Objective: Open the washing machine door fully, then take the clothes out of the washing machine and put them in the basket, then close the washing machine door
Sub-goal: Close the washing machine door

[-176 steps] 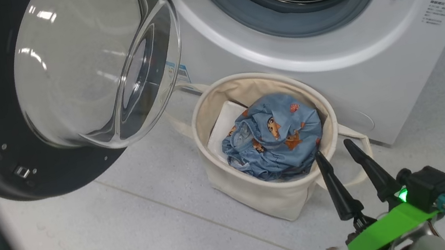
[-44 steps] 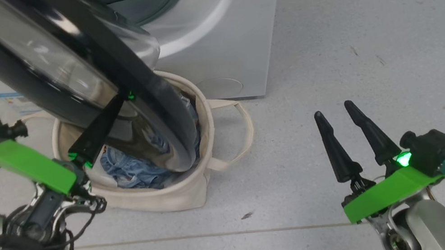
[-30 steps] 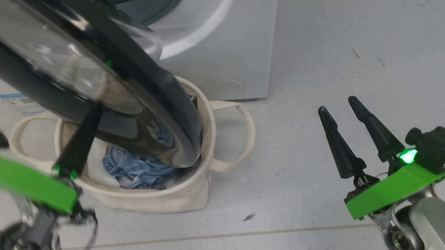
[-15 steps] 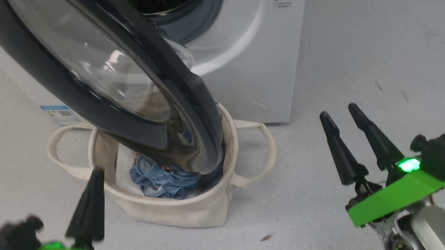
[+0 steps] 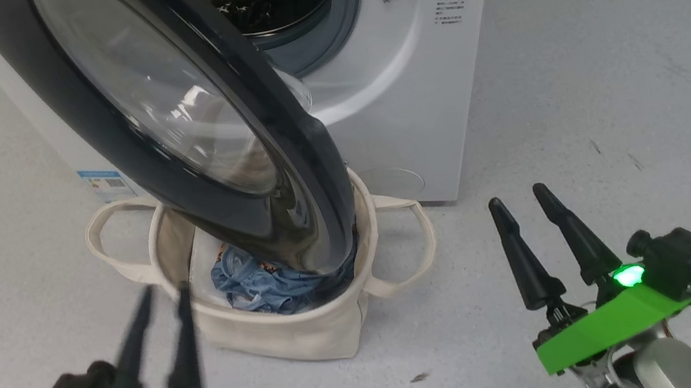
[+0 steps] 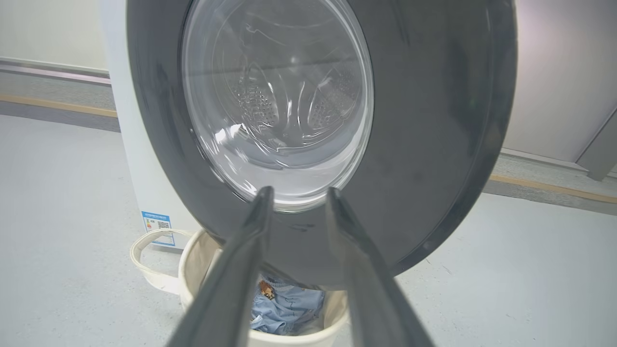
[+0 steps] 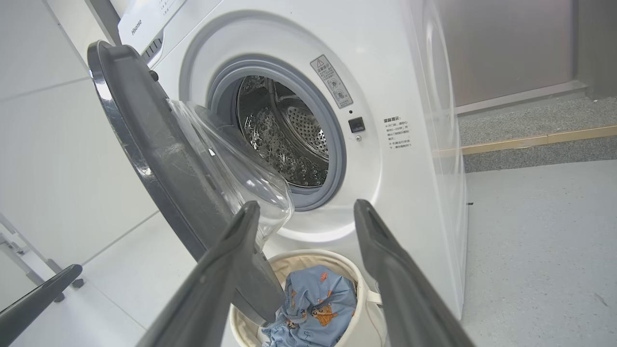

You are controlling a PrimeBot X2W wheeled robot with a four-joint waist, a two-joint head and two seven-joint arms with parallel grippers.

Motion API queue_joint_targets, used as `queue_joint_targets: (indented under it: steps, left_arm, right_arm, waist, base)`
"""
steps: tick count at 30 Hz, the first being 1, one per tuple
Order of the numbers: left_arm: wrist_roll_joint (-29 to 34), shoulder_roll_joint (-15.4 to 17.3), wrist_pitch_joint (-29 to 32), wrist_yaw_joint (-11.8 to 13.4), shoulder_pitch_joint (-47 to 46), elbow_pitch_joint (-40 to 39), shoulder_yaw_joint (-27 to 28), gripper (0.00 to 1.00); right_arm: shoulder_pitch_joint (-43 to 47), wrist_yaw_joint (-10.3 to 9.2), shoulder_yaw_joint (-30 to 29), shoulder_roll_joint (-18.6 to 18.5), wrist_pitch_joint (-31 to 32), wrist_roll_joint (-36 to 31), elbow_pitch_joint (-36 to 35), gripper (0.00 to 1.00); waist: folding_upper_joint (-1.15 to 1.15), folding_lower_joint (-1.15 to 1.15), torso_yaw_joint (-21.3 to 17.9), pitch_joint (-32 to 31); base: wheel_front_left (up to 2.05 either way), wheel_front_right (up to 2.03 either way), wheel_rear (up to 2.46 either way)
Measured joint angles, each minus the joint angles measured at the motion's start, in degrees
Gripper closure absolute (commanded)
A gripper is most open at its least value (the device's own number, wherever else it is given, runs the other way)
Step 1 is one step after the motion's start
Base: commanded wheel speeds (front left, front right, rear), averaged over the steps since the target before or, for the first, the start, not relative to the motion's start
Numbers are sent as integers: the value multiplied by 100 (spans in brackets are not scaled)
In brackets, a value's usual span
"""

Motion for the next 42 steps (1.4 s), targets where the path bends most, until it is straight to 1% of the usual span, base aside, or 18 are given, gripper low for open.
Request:
queue_joint_targets:
  steps: [1,2,7,11,13,19,24,26,29,30,31,32,35,37,42]
  left_arm:
    - [88,-70,0,68,38,-8,81,0]
    - [310,-162,0,98,107,-51,201,0]
    - [617,-367,0,80,172,-59,466,0]
    - [676,-583,0,-22,194,-56,756,0]
    - [712,-670,0,-122,249,-26,851,0]
    - [901,-814,0,-271,286,59,1021,0]
    - [1010,-909,0,-403,285,120,1167,0]
    - [1057,-945,0,-453,285,143,1215,0]
    - [1111,-996,0,-493,280,157,1277,0]
    - [1112,-1006,0,-517,276,160,1289,0]
    - [1113,-1021,0,-524,273,166,1302,0]
    - [1133,-1032,0,-536,263,186,1311,0]
    - [1184,-1076,0,-572,232,221,1341,0]
    - [1205,-1094,0,-615,210,238,1333,0]
    - [1259,-1132,0,-626,120,278,1312,0]
  right_arm:
    - [0,0,7,0,0,-4,1,0]
    - [1,0,8,0,0,-36,-3,0]
    - [0,0,40,0,0,-48,-2,0]
    - [-1,0,68,0,0,-48,-3,0]
    - [-1,0,112,0,0,-84,-1,0]
    - [-1,0,151,0,0,-145,-22,0]
    - [-26,0,197,-1,0,-20,-293,0]
    - [-93,0,366,-11,0,-89,-486,0]
    - [-254,0,768,-11,0,-51,-909,0]
    - [-326,0,940,-12,-1,-45,-1043,6]
    - [-400,0,1105,-13,-1,-45,-1157,85]
    - [-472,0,1284,-15,-1,-45,-1259,100]
    - [-686,0,1777,-18,-1,-76,-1462,100]
    - [-800,0,2002,-22,-1,-92,-1475,100]
    - [-1058,0,2526,-83,-29,-254,-1117,100]
  waist:
    - [0,0,-3,9]
    - [0,0,-5,34]
    - [0,0,-8,113]
    - [0,0,-1,139]
    - [0,0,9,129]
    - [0,0,47,95]
    - [0,0,83,116]
    - [0,0,98,140]
    - [0,0,134,188]
    - [0,0,148,206]
    - [0,0,163,224]
    - [0,0,178,242]
    - [0,0,232,298]
    - [0,0,278,333]
    - [0,0,401,439]
  base:
    - [0,0,0]
    - [0,0,0]
    - [0,0,0]
    - [0,0,0]
    - [0,0,0]
    - [0,0,0]
    - [0,0,0]
    - [0,0,0]
    - [0,0,0]
    - [0,0,0]
    - [0,0,0]
    - [0,0,0]
    - [0,0,0]
    - [0,0,0]
    - [0,0,0]
